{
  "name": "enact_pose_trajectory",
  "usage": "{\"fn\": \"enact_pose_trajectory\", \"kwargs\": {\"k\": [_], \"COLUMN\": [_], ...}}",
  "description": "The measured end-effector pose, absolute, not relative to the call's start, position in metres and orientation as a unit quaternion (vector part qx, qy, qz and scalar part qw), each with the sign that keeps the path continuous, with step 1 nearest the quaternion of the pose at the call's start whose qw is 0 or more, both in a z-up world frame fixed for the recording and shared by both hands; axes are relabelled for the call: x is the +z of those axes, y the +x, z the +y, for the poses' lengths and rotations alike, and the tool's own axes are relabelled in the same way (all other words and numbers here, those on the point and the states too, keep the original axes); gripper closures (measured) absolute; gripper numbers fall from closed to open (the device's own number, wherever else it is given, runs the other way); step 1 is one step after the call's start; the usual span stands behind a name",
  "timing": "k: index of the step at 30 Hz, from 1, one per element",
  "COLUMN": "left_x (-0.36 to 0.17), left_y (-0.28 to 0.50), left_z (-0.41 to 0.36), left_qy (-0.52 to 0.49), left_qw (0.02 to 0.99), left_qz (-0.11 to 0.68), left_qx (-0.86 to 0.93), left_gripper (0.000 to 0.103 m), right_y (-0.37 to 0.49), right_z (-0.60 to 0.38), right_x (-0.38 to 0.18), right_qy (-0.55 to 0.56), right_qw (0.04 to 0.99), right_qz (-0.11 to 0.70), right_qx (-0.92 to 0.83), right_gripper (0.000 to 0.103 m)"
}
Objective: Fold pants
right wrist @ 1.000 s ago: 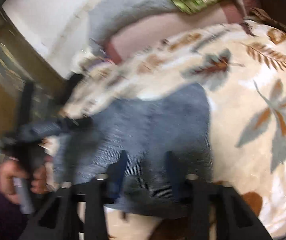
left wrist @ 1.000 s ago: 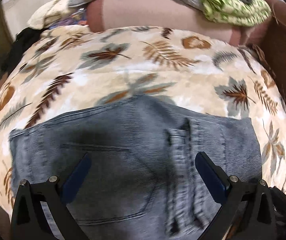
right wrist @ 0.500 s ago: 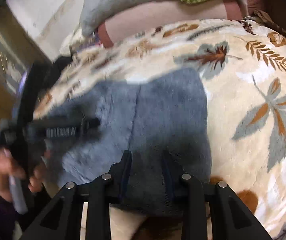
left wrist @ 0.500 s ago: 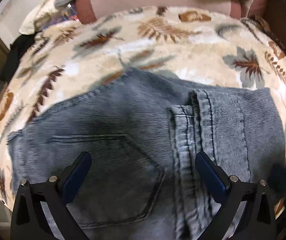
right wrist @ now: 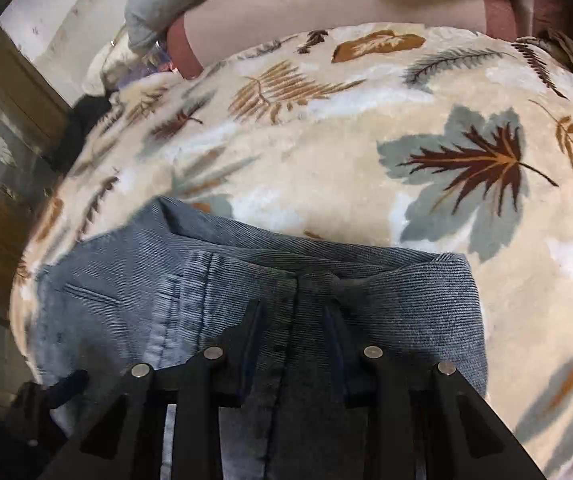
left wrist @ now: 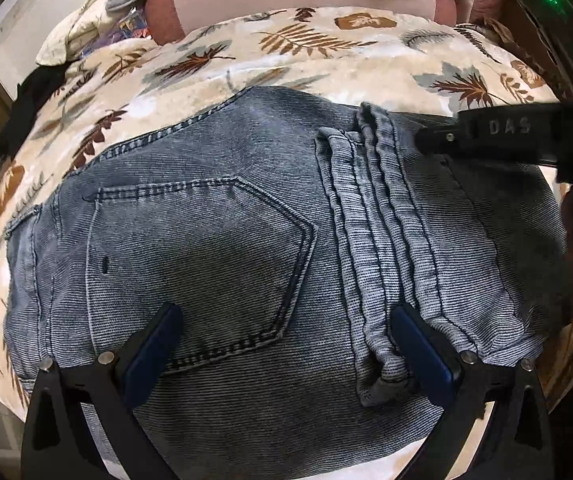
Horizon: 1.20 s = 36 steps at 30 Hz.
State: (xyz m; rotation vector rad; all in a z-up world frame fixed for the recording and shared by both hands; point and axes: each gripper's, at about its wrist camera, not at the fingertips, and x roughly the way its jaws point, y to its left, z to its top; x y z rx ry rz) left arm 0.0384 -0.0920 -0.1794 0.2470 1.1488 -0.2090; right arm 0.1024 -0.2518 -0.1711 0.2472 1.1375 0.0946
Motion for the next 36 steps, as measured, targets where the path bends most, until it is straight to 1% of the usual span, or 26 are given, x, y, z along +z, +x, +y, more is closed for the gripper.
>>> {"fn": "enact_pose_trajectory", "kwargs": {"k": [3, 6, 10, 12, 13, 15, 17, 19, 25, 30, 33, 36], "left_x": [-0.174, -0.162, -0.147, -0.143, -0.141, -0.139, -0.139, -0.137, -0.127, -0.127, -0.139, -0.158], "left_y": [0.036, 0.023, -0.004, -0.013, -0.017, -0.024, -0.027, -0.027, -0.026, -0.001, 0.024, 0.045], "left_z": [-0.088, -0.077, -0.05, -0.033, -0.022, -0.001, 0.021, 0.044, 0.099, 0.153, 0.177, 0.185], "left_qy": [0.109, 0.095, 0.086, 0.085, 0.081, 0.062, 0.037, 0.008, -0.047, -0.104, -0.148, -0.179], "left_qw": [0.828, 0.842, 0.866, 0.872, 0.876, 0.878, 0.877, 0.878, 0.887, 0.876, 0.851, 0.826], "left_qz": [0.54, 0.521, 0.488, 0.478, 0.473, 0.473, 0.478, 0.477, 0.453, 0.463, 0.499, 0.531], "left_qx": [-0.106, -0.101, -0.075, -0.054, -0.04, -0.019, 0.004, 0.029, 0.079, 0.082, 0.07, 0.052], "left_gripper": [0.0, 0.0, 0.0, 0.0, 0.0, 0.0, 0.0, 0.0, 0.0, 0.0, 0.0, 0.0], "right_y": [0.1, 0.089, 0.08, 0.08, 0.079, 0.079, 0.08, 0.078, 0.065, 0.029, 0.013, -0.003], "right_z": [-0.252, -0.252, -0.231, -0.214, -0.21, -0.204, -0.203, -0.2, -0.172, -0.175, -0.177, -0.178], "right_x": [-0.166, -0.153, -0.153, -0.169, -0.17, -0.167, -0.16, -0.148, -0.129, -0.134, -0.154, -0.158], "right_qy": [0.127, 0.152, 0.129, 0.097, 0.085, 0.076, 0.099, 0.121, 0.093, 0.098, 0.097, 0.089], "right_qw": [0.832, 0.837, 0.837, 0.83, 0.837, 0.839, 0.831, 0.833, 0.841, 0.847, 0.835, 0.853], "right_qz": [0.538, 0.522, 0.525, 0.544, 0.535, 0.535, 0.542, 0.531, 0.521, 0.511, 0.531, 0.5], "right_qx": [0.043, 0.065, 0.087, 0.08, 0.073, 0.063, 0.07, 0.095, 0.112, 0.108, 0.109, 0.118], "right_gripper": [0.069, 0.069, 0.069, 0.068, 0.068, 0.068, 0.067, 0.067, 0.067, 0.067, 0.067, 0.066]}}
